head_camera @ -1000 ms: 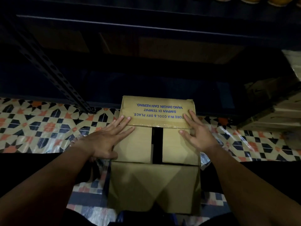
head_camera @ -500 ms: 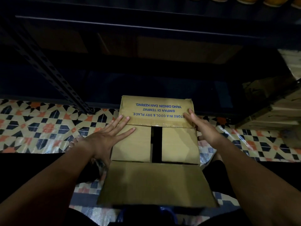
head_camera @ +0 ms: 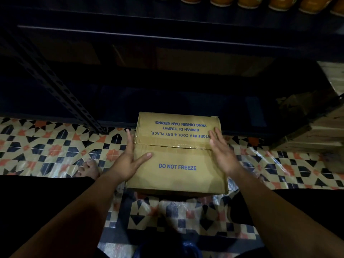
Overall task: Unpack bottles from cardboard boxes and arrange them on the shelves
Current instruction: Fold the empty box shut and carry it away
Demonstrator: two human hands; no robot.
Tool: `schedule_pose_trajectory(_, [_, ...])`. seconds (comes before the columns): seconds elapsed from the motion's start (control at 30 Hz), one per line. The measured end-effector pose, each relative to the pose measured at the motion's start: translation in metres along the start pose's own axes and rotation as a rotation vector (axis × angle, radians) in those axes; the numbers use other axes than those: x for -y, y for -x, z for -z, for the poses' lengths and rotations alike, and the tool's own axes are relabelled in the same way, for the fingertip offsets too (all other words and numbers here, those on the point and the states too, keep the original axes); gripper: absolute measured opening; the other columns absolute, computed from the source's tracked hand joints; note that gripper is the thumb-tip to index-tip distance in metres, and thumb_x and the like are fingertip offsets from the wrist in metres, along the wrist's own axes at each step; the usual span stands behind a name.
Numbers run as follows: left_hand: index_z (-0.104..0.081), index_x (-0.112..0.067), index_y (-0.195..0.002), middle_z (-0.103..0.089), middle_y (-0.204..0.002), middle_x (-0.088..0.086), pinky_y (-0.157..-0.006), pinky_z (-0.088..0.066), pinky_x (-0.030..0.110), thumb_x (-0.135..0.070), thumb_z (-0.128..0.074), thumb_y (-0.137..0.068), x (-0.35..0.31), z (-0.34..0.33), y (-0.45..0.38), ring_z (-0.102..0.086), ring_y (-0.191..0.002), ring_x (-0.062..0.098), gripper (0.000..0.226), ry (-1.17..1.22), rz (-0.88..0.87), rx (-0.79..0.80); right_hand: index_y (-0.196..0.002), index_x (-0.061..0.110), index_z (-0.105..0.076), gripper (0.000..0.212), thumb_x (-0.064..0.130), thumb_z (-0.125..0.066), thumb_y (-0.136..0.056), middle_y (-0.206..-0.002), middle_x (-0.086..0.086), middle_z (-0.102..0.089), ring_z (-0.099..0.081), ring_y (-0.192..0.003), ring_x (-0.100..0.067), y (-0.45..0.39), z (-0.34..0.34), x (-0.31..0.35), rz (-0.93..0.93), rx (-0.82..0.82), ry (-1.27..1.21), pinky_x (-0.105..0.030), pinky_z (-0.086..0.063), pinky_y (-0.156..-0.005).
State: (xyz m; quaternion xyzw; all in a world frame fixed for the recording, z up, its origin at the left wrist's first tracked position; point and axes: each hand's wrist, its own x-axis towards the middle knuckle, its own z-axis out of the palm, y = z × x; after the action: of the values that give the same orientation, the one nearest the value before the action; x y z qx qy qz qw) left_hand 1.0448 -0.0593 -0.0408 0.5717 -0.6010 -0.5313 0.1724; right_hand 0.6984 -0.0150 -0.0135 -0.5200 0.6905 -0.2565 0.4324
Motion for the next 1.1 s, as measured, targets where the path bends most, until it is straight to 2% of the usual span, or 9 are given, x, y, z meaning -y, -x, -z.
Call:
schedule_pose_trajectory(0.1, [0.002, -0.055, -0.155, -0.038, -0.162, -0.005, -0.113, -0.041, 0.057, -0.082, -0.061, -0.077, -0.012, -0.014, -0.015, -0.045, -0.142, 0.023, 0.104, 0.028, 0.026, -0.16, -0.159, 0.045, -0.015, 0.055, 0.054, -0.029, -0.106, -0.164, 0.026, 0.018, -0.009, -0.146, 0.002, 0.0, -0.019, -0.006, 0.061, -0.131, 0.19, -0.039, -0.02, -0.12])
schedule_pose_trajectory(0.17, [-0.014, -0.044, -0.155, -0.046, -0.156, -0.002, -0.11, -0.044, 0.057, -0.081, -0.058, -0.079, -0.018, -0.02, -0.023, -0.051, -0.137, 0.026, 0.096, 0.025, 0.031, -0.245, -0.155, 0.057, -0.012, 0.053, 0.059, -0.027, -0.104, -0.168, 0.011, 0.02, -0.021, -0.151, -0.018, -0.001, -0.023, -0.006, -0.007, -0.188, 0.231, -0.049, -0.032, -0.117])
schedule_pose_trajectory(0.27, [-0.021, -0.04, -0.153, -0.05, -0.151, 0.001, -0.109, -0.046, 0.056, -0.068, -0.056, -0.09, -0.024, -0.023, -0.026, -0.053, -0.132, 0.027, 0.077, -0.021, 0.02, -0.282, -0.148, 0.069, -0.003, 0.05, 0.066, -0.02, -0.101, -0.166, -0.021, -0.008, -0.037, -0.143, -0.045, -0.006, -0.028, -0.004, -0.102, -0.207, 0.294, -0.063, -0.04, -0.11])
schedule_pose_trajectory(0.33, [-0.021, -0.041, -0.152, -0.05, -0.15, 0.001, -0.108, -0.046, 0.058, -0.064, -0.058, -0.092, -0.026, -0.023, -0.025, -0.053, -0.133, 0.027, 0.074, -0.016, 0.016, -0.272, -0.146, 0.071, 0.0, 0.048, 0.067, -0.017, -0.1, -0.162, -0.026, -0.017, -0.04, -0.139, -0.049, -0.007, -0.029, -0.004, -0.105, -0.228, 0.297, -0.065, -0.041, -0.108])
schedule_pose_trajectory(0.67, [-0.026, -0.043, -0.149, -0.046, -0.152, -0.004, -0.108, -0.045, 0.06, -0.056, -0.062, -0.092, -0.044, -0.024, -0.017, -0.051, -0.135, 0.026, 0.069, 0.021, 0.076, -0.299, -0.148, 0.069, -0.005, 0.049, 0.061, -0.023, -0.103, -0.163, -0.019, -0.017, -0.037, -0.141, -0.046, -0.004, -0.028, 0.002, -0.092, -0.245, 0.302, -0.062, -0.041, -0.107])
schedule_pose_trajectory(0.83, [-0.019, -0.056, -0.15, -0.052, -0.149, -0.003, -0.097, -0.054, 0.059, -0.064, -0.063, -0.086, -0.043, -0.022, -0.014, -0.057, -0.13, 0.026, 0.078, 0.139, 0.134, -0.259, -0.151, 0.064, -0.009, 0.05, 0.057, -0.027, -0.105, -0.165, -0.018, -0.016, -0.037, -0.143, -0.039, 0.0, -0.027, 0.006, -0.101, -0.23, 0.255, -0.056, -0.04, -0.108])
schedule_pose_trajectory(0.97, [-0.028, -0.047, -0.151, -0.06, -0.139, -0.011, -0.095, -0.057, 0.034, -0.042, -0.06, -0.099, -0.057, -0.023, -0.007, -0.063, -0.117, 0.007, 0.061, 0.16, 0.123, -0.235, -0.147, 0.07, -0.007, 0.048, 0.062, -0.026, -0.103, -0.169, -0.002, -0.005, -0.026, -0.151, -0.03, 0.005, -0.026, 0.013, -0.146, -0.203, 0.196, -0.057, -0.032, -0.114])
schedule_pose_trajectory(1.03, [-0.029, -0.038, -0.153, -0.061, -0.137, -0.008, -0.082, -0.056, 0.017, -0.036, -0.059, -0.101, -0.071, -0.016, -0.008, -0.064, -0.107, -0.001, 0.06, 0.146, 0.111, -0.199, -0.145, 0.073, -0.005, 0.048, 0.064, -0.025, -0.102, -0.17, 0.0, -0.003, -0.023, -0.152, -0.03, 0.011, -0.019, 0.025, -0.186, -0.181, 0.172, -0.06, -0.03, -0.117])
schedule_pose_trajectory(1.1, [-0.031, -0.031, -0.152, -0.064, -0.13, -0.005, -0.068, -0.055, 0.011, -0.028, -0.058, -0.102, -0.094, -0.007, -0.004, -0.068, -0.098, -0.006, 0.057, 0.16, 0.107, -0.16, -0.144, 0.074, -0.004, 0.048, 0.065, -0.024, -0.101, -0.17, -0.002, -0.004, -0.022, -0.153, -0.032, 0.02, -0.006, 0.042, -0.226, -0.176, 0.158, -0.061, -0.03, -0.117])
